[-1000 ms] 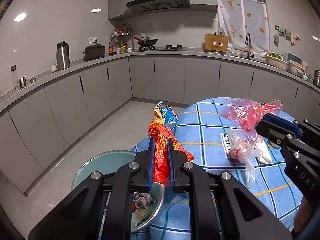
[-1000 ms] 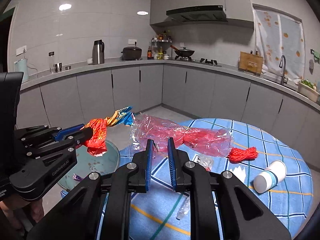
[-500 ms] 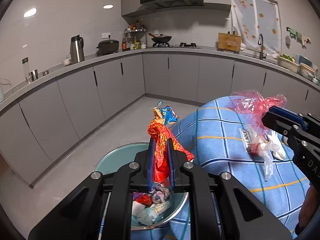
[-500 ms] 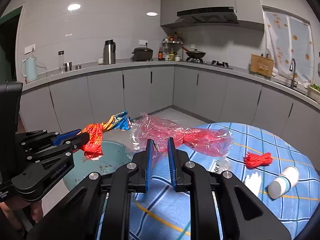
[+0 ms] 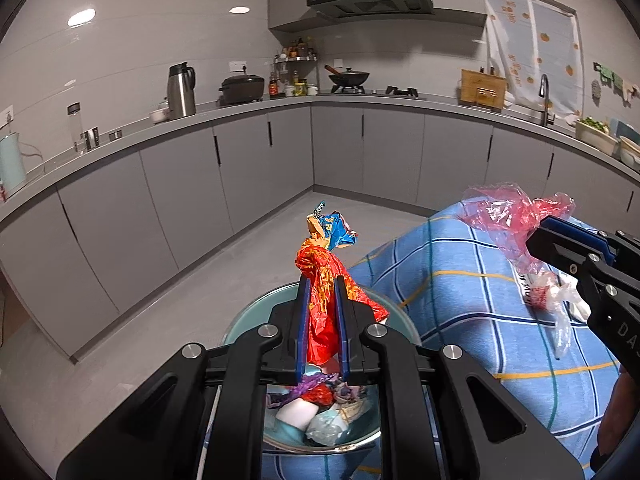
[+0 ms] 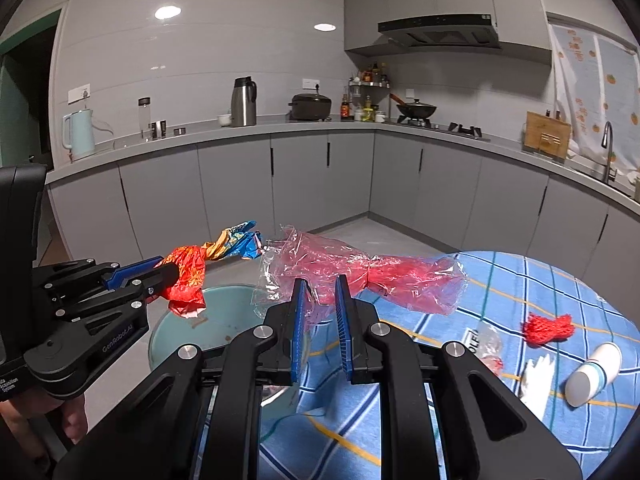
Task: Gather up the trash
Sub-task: 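Carry the red wrapper and pink bag over the bucket with both tools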
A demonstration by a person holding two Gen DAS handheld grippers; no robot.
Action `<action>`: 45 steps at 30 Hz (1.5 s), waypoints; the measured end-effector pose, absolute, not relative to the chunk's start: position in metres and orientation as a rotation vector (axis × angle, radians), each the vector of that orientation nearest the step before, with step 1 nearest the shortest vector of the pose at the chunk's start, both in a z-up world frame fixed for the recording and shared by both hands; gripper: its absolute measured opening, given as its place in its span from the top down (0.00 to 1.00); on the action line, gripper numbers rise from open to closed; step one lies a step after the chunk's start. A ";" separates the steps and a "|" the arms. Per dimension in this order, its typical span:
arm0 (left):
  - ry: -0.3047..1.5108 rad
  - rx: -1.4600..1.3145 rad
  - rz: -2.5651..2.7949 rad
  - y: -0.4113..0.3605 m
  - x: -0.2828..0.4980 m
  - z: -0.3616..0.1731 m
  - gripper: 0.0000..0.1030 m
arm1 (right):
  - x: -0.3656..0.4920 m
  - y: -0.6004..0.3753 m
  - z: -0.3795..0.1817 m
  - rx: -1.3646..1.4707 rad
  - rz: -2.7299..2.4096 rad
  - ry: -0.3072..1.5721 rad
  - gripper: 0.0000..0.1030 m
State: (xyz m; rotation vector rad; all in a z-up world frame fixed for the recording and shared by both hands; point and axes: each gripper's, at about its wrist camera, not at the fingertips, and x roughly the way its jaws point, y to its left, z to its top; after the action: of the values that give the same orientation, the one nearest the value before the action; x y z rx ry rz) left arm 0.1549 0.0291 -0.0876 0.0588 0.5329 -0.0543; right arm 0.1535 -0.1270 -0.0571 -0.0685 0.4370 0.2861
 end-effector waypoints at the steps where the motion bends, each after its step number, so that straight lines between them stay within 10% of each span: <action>1: 0.535 0.056 -0.049 0.032 0.155 -0.088 0.88 | 0.154 -0.125 -0.057 -0.069 0.292 0.436 0.85; 45: 0.681 0.014 0.037 0.067 0.181 -0.141 0.84 | 0.219 -0.047 -0.123 -0.080 0.551 0.599 0.79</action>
State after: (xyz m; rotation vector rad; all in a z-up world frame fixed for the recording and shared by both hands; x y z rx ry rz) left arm 0.1812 0.0673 -0.1410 0.0136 0.6811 0.0367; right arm 0.2187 -0.0473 -0.1227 -0.0801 0.5986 0.5513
